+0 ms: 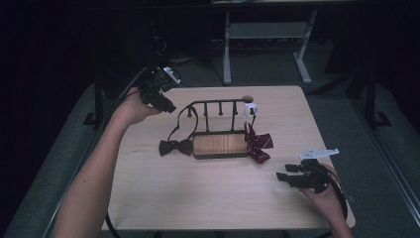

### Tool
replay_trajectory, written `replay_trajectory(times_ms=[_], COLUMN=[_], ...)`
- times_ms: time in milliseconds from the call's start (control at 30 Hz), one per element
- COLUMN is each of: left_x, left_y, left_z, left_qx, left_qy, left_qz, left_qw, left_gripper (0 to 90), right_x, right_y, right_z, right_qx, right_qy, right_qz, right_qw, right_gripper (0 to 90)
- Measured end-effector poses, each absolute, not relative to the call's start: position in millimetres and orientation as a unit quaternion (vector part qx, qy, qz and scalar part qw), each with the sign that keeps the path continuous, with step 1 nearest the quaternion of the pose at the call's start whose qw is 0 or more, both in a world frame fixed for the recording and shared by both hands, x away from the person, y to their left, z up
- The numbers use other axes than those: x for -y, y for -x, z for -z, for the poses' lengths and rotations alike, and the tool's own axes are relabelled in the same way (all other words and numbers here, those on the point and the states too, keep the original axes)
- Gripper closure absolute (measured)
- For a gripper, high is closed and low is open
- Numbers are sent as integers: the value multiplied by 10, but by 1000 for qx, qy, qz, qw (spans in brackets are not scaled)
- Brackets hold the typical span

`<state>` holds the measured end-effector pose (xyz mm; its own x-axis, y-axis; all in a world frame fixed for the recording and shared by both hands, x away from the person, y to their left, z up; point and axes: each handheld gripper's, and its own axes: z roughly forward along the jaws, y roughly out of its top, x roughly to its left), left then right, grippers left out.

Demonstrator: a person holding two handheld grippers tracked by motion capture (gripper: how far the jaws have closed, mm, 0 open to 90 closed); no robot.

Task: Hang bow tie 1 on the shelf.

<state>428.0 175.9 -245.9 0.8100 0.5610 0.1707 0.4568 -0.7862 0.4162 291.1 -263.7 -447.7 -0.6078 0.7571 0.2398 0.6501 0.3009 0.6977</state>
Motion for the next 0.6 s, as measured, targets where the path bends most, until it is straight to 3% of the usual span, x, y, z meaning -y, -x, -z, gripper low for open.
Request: replay_trajectory(times_ms=[600], left_x=[-1828], left_y=[-4044], left_z=[2514], left_qx=[-257], left_qy=[-935], left_qz=[-136], left_qw=[204], left_gripper=[663], right_x=[2647], right_y=[-2921], right_z=[4490], right_qx=[-800], right_qy=[-444], right_qz=[-397], right_qw=[67], right_gripper=[420])
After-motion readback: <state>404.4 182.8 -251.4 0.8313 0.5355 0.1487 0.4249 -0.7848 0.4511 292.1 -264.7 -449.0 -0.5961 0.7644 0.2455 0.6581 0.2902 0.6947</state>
